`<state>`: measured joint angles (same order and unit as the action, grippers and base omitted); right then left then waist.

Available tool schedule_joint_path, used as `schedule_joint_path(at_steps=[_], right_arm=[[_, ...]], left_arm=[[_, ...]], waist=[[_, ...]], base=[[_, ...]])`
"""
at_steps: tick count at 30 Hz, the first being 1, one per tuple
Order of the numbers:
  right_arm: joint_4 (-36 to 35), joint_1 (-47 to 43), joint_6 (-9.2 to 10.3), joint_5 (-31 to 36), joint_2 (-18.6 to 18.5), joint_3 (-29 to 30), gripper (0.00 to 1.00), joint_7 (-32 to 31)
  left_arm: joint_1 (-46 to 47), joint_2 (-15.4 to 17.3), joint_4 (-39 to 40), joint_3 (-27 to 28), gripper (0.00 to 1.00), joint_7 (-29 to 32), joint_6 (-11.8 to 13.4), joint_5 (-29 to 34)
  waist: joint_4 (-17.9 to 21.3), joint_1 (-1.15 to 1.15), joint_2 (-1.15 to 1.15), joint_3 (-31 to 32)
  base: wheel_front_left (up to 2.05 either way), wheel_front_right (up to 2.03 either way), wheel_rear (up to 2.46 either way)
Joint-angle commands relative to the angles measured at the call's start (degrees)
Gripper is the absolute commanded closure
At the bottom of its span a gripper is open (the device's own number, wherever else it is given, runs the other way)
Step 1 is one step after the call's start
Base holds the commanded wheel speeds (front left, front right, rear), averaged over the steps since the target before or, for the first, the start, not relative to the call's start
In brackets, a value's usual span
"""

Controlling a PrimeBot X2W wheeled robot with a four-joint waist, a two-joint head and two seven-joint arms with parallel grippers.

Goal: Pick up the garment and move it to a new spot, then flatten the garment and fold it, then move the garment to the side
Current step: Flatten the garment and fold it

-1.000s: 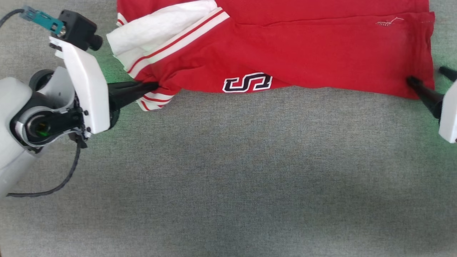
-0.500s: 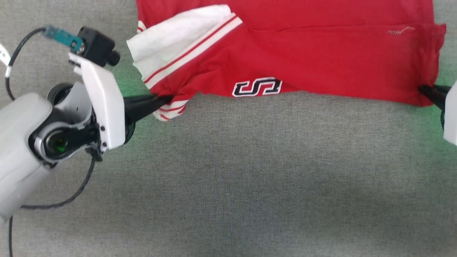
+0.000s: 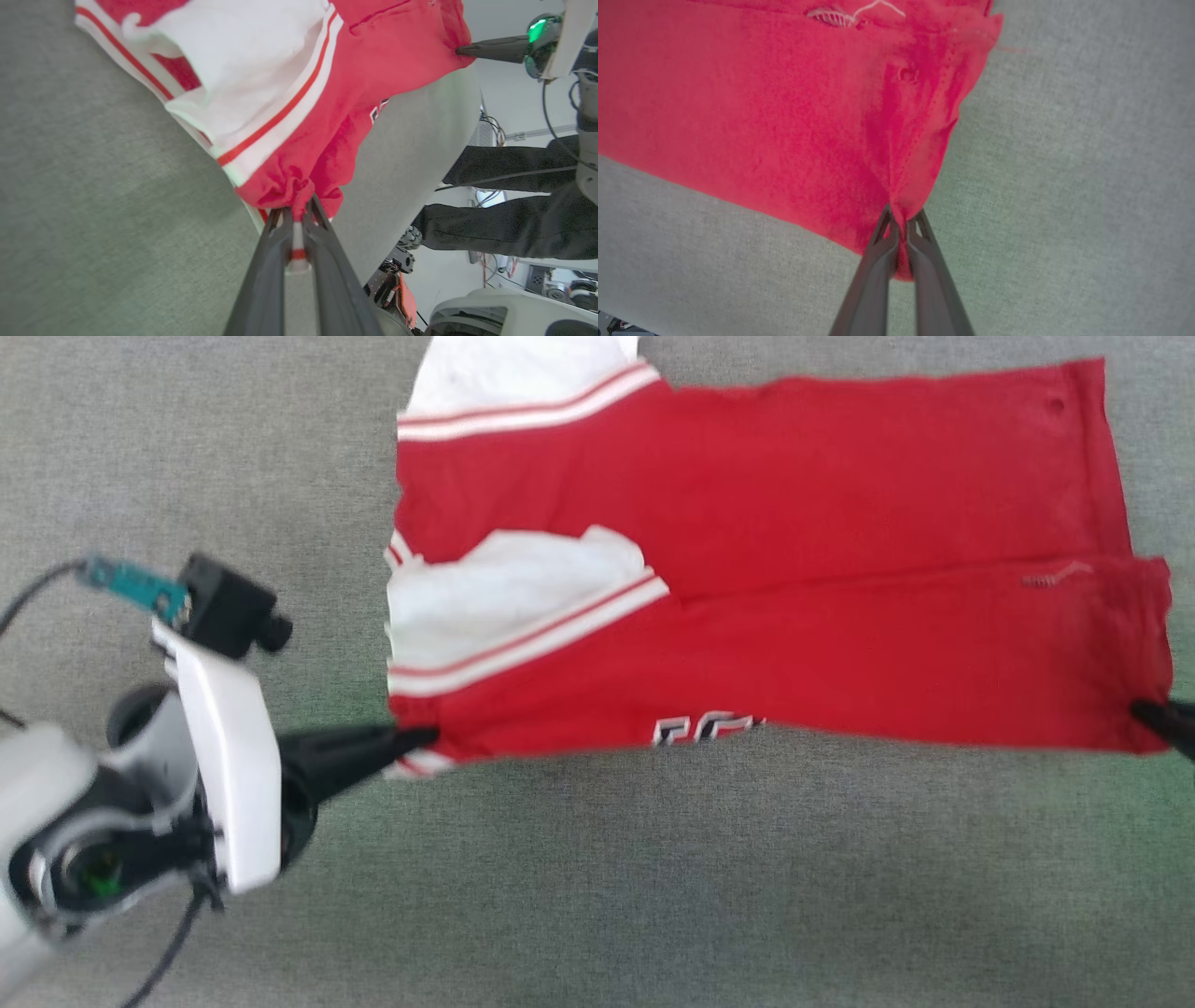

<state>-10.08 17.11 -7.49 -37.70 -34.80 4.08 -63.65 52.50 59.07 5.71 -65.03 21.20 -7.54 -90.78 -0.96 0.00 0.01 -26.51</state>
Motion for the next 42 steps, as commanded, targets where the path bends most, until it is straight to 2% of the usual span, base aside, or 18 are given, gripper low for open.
schedule_joint_path(at_steps=[1,5,8,9,10,11,12,13,15,18,22,26,27,30,34,39,42], right_arm=[[-1.12,-2.07,0.00,-0.56,-0.13,0.93,1.00,-0.59],[-3.77,-5.90,0.00,-1.11,0.15,2.84,1.00,-0.94],[-4.65,-7.08,0.00,-0.84,1.26,3.97,1.00,-0.04],[-4.92,-6.94,0.00,-0.55,1.65,4.36,0.90,0.73],[-5.06,-6.71,0.00,-0.27,2.04,4.66,0.59,1.57],[-5.05,-6.53,0.00,-0.16,2.54,4.85,0.15,2.34],[-5.17,-6.37,0.00,0.08,3.02,5.11,0.00,3.28],[-5.36,-6.20,0.00,0.24,3.37,5.34,0.00,4.28],[-5.75,-5.92,0.00,1.35,4.36,6.43,0.00,7.94],[-6.40,-5.03,0.00,2.92,5.43,6.63,0.00,13.81],[-6.74,-3.14,0.01,5.45,7.21,4.46,0.00,26.73],[-6.52,-0.97,0.00,6.86,8.79,-1.32,0.00,40.87],[-6.52,-0.97,0.00,6.86,8.79,-1.32,0.00,40.87],[-4.83,0.01,0.03,7.11,9.32,-5.72,0.00,50.43],[-2.32,1.37,0.00,7.65,10.74,-9.64,0.00,59.06],[0.33,2.41,0.00,8.81,12.58,-12.02,0.00,65.80],[1.59,2.07,0.00,9.14,13.77,-12.42,0.00,68.58]], left_arm=[[-1.68,0.96,1.91,-0.32,1.00,-0.60,0.16,-0.72],[-4.32,3.52,5.35,-1.02,1.00,-1.87,0.16,0.41],[-5.63,3.78,5.85,-1.17,1.00,-3.31,0.16,0.73],[-5.92,3.73,5.57,-1.15,1.00,-3.88,0.16,0.91],[-6.10,3.61,5.23,-1.10,1.00,-4.33,0.16,1.04],[-6.16,3.40,5.01,-1.03,1.00,-4.81,0.16,1.26],[-6.15,3.23,4.78,-0.78,0.72,-5.53,0.16,1.62],[-6.21,3.22,4.50,-0.59,0.52,-6.24,0.16,1.82],[-6.20,3.61,3.87,0.20,0.00,-8.41,0.16,2.29],[-5.47,4.42,2.77,1.73,0.00,-11.17,0.16,2.56],[-4.13,4.90,-2.16,4.56,0.00,-16.10,0.16,3.29],[-1.65,2.66,-10.25,6.91,0.00,-20.64,0.16,5.32],[-1.65,2.66,-10.25,6.91,0.00,-20.64,0.16,5.32],[1.01,0.91,-16.78,8.12,0.00,-23.11,0.71,8.10],[6.55,-2.24,-24.40,9.09,0.00,-22.64,0.93,10.55],[14.75,-5.63,-33.97,9.54,0.00,-20.00,0.98,13.70],[18.91,-7.22,-38.53,8.51,0.00,-16.38,0.73,15.56]], waist=[[0.00,0.00,-0.01,0.19],[0.21,0.00,-0.01,0.10],[0.36,0.00,-0.01,-0.06],[0.41,0.00,-0.01,-0.08],[0.46,0.00,-0.01,-0.13],[0.55,0.00,-0.01,-0.13],[0.57,0.00,-0.01,-0.10],[0.59,0.00,-0.01,-0.09],[0.82,0.00,-0.01,-0.06],[1.32,0.00,-0.01,-0.07],[2.53,0.00,-0.01,-0.18],[4.44,0.00,-0.01,-0.53],[4.44,0.00,-0.01,-0.53],[6.51,0.00,-0.01,-0.91],[9.55,0.00,-0.01,-1.96],[13.56,0.00,-0.01,-3.90],[15.61,0.00,-0.01,-4.92]], base=[[0.00,0.00,0.00],[0.00,0.00,0.00],[0.00,0.00,0.00],[0.00,0.00,0.00],[0.00,0.00,0.00],[0.00,0.00,0.00],[0.00,0.00,0.00],[0.00,0.00,0.00],[0.00,0.00,0.00],[0.00,0.00,0.00],[0.00,0.00,0.00],[0.00,0.00,0.00],[0.00,0.00,0.00],[0.00,0.00,0.00],[0.00,0.00,0.00],[0.00,0.00,0.00],[0.00,0.00,0.00]])
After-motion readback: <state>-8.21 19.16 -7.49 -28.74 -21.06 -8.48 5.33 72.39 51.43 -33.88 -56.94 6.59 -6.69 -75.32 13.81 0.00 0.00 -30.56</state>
